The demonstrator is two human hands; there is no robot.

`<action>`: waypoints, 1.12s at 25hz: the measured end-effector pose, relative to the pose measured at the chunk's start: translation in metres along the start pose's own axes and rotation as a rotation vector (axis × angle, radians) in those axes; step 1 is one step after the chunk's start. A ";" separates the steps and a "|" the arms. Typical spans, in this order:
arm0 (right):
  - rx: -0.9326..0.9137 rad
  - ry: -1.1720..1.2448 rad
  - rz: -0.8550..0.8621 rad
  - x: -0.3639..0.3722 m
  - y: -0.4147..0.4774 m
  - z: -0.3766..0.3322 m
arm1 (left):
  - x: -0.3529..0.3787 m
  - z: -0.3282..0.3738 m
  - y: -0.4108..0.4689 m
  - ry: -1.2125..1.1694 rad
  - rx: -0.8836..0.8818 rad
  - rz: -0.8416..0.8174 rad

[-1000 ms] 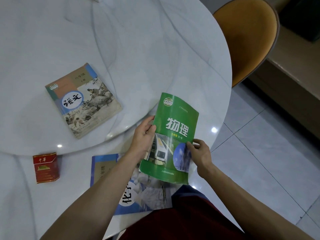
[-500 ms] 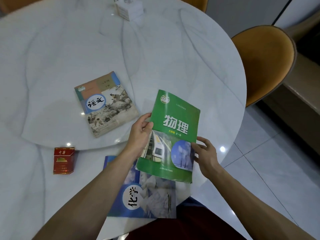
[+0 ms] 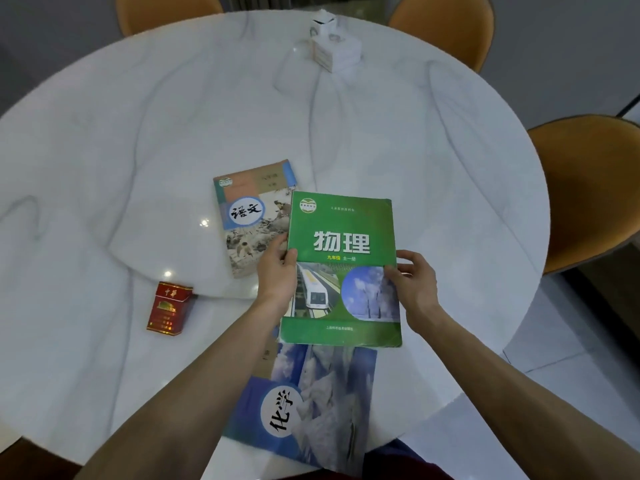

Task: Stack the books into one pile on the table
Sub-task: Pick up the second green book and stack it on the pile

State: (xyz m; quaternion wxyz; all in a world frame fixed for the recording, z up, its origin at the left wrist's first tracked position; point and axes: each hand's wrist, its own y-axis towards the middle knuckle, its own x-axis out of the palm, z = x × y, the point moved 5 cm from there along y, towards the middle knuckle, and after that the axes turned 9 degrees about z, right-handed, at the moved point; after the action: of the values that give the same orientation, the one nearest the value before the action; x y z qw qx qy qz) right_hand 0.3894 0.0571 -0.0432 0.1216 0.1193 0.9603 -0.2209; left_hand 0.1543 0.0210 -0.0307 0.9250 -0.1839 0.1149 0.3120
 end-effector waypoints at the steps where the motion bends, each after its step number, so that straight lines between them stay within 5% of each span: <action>1: -0.022 -0.023 -0.012 0.007 0.004 -0.007 | -0.003 0.000 0.006 -0.002 -0.006 0.016; 13: -0.227 -0.235 -0.219 0.141 0.053 -0.085 | -0.065 -0.001 0.096 -0.035 -0.105 0.282; 28: -0.200 -0.368 -0.249 0.227 0.109 -0.094 | -0.067 -0.005 0.172 0.157 -0.102 0.306</action>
State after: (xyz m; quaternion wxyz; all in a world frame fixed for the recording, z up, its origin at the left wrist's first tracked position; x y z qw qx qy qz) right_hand 0.1898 0.2347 -0.0696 0.2775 -0.0547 0.9464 -0.1560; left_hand -0.0046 0.1099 -0.0593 0.8443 -0.2348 0.1974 0.4394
